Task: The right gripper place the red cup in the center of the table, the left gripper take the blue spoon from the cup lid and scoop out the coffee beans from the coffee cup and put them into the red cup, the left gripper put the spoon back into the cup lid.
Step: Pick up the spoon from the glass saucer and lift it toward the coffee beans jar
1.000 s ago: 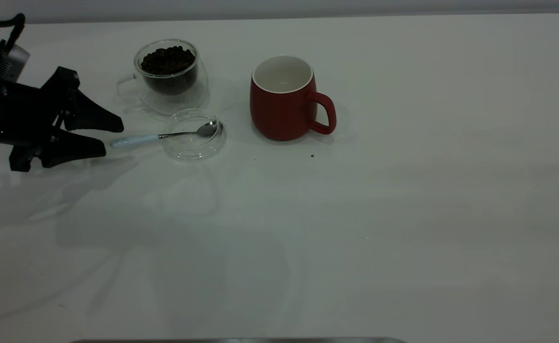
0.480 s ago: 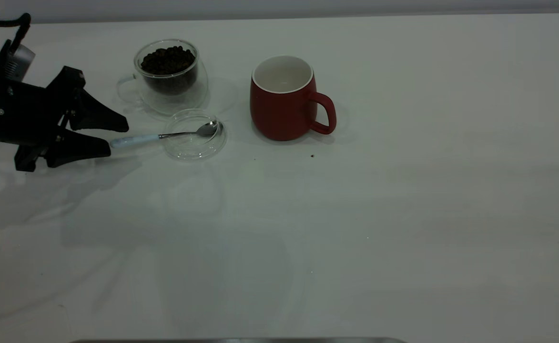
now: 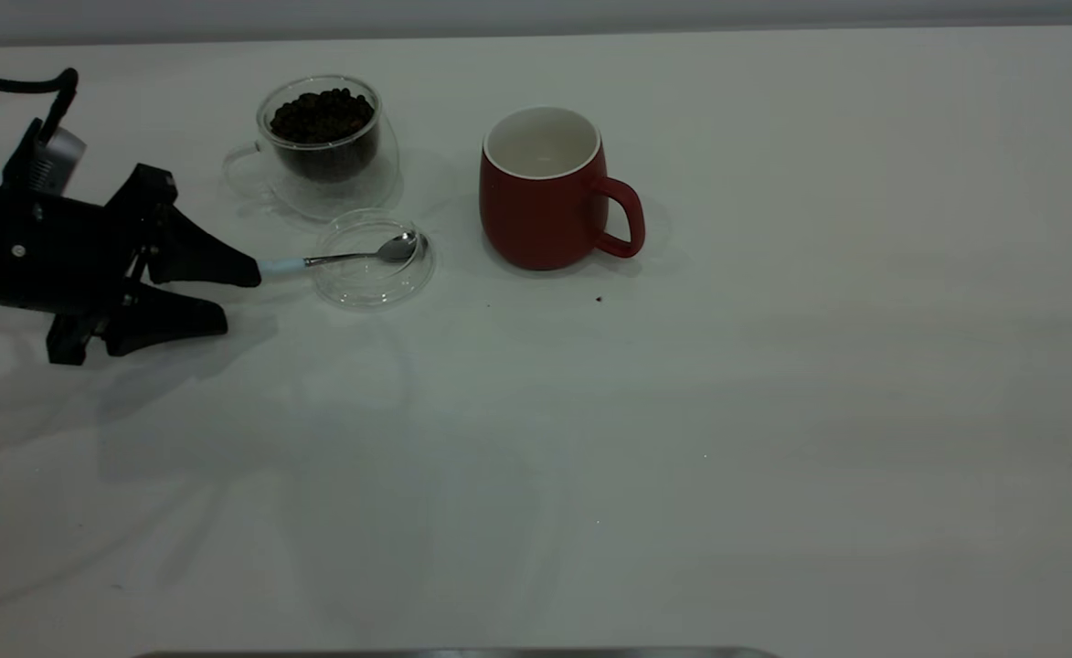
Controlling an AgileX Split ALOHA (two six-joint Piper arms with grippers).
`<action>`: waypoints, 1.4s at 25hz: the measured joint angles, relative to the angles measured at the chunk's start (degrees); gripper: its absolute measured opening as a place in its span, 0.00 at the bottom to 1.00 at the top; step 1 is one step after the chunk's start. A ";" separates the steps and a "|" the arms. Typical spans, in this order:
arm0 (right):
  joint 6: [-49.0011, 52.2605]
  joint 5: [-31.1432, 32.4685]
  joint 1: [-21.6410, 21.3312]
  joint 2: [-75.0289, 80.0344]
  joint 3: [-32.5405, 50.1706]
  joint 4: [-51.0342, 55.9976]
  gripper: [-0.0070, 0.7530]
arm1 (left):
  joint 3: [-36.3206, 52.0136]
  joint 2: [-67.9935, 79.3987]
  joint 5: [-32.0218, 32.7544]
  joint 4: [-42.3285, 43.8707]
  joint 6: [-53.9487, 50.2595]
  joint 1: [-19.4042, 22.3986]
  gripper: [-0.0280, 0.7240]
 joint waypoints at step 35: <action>0.00 0.00 0.00 0.00 0.00 0.00 0.55 | -2.30 0.00 5.29 -0.14 0.13 0.00 0.21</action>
